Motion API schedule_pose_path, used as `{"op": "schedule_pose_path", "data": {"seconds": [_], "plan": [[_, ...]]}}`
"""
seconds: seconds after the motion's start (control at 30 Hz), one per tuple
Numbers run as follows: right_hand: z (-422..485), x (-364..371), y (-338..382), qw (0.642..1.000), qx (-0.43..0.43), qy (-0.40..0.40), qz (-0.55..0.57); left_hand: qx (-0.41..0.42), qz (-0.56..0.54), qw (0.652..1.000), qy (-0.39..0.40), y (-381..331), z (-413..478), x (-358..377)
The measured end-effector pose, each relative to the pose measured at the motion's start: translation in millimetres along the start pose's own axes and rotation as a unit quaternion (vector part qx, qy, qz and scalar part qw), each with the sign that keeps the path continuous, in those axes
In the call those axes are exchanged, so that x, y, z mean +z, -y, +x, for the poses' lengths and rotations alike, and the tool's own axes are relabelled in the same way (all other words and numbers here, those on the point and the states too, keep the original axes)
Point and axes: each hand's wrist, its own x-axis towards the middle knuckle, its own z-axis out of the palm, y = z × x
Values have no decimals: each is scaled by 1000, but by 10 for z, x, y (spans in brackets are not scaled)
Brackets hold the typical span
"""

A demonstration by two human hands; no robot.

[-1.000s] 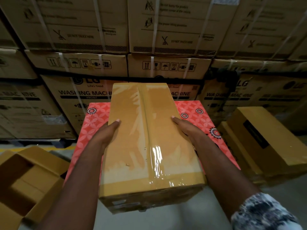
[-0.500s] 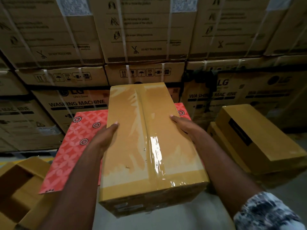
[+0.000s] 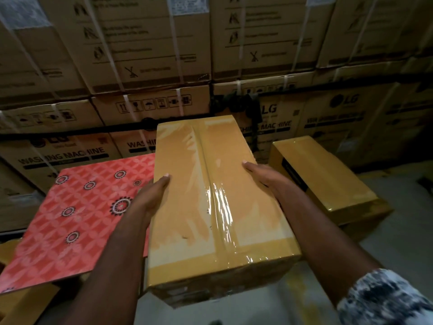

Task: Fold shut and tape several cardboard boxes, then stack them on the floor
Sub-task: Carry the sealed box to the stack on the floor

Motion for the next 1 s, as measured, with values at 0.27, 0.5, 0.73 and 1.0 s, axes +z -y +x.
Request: {"op": "schedule_pose_path", "data": {"seconds": [0.27, 0.5, 0.73, 1.0], "plan": [[659, -686, -208, 999, 34, 9, 0, 0, 5, 1000, 26, -115, 407, 708], [1350, -1352, -141, 999, 41, 24, 0, -4, 13, 1000, 24, -452, 804, 1447], [1337, -2064, 147, 999, 32, -1, 16, -7, 26, 999, 34, -777, 1120, 2318], [1556, -3035, 58, 1000, 28, 0, 13, 4, 27, 999, 33, -980, 1163, 3366]]}}
